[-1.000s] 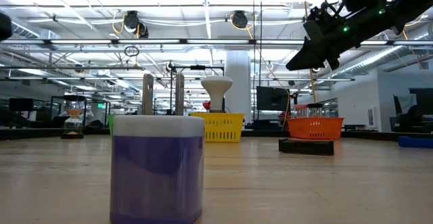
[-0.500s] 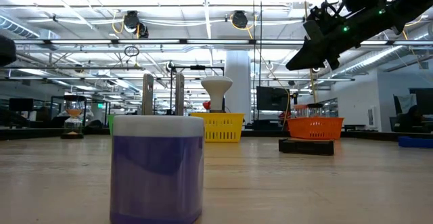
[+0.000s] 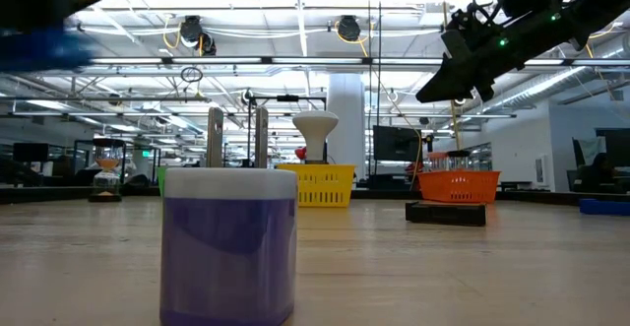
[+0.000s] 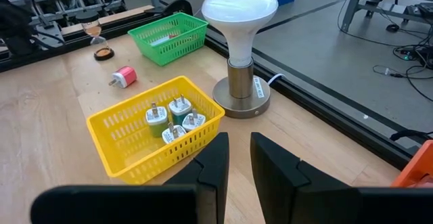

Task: Pick & Place Office items
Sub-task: Put the bottom blue digital clock into the green bin

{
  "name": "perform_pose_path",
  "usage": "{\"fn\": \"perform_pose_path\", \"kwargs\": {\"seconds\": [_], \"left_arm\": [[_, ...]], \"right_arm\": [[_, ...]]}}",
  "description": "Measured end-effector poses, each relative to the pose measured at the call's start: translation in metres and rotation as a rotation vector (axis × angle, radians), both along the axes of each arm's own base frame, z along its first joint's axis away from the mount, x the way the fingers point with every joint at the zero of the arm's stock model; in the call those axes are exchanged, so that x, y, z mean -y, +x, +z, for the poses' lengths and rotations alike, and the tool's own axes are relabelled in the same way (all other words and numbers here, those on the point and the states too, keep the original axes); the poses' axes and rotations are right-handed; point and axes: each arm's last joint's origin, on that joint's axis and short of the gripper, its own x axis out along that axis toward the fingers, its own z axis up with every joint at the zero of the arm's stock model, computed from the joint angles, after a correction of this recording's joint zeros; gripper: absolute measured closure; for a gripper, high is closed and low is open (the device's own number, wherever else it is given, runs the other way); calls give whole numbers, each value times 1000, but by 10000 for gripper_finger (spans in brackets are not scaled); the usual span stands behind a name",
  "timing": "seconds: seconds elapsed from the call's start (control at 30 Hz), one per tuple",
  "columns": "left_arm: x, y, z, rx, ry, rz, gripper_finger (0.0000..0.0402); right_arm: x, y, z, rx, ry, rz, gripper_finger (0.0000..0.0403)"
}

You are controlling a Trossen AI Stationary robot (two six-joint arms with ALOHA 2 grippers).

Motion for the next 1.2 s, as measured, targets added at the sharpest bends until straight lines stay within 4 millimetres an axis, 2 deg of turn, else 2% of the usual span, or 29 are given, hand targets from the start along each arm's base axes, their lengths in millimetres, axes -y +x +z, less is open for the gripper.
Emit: {"fn": "perform_pose_path", "kwargs": {"seconds": [0.13,0.23,0.43,0.53,0.7,0.8,0.9,1.03,1.2], "left_arm": [[-51,-6,36,86,62,222,254],[-91,-9,55,120,66,384,253],[-170,-11,72,188,114,741,252],[-207,-9,64,179,144,865,251],[-268,-14,30,146,129,1021,251],[-303,-21,10,216,79,1119,250],[-332,-31,-1,341,45,1221,250],[-354,-41,-12,442,68,1318,250],[-371,-43,-29,431,99,1366,250]], "right_arm": [[0,0,0,0,0,0,348],[0,0,0,0,0,0,348],[0,0,0,0,0,0,348],[0,0,0,0,0,0,349],[0,0,0,-1,0,0,349],[0,0,0,0,0,0,348],[0,0,0,0,0,0,349],[0,0,0,0,0,0,348],[0,0,0,0,0,0,348]]}}
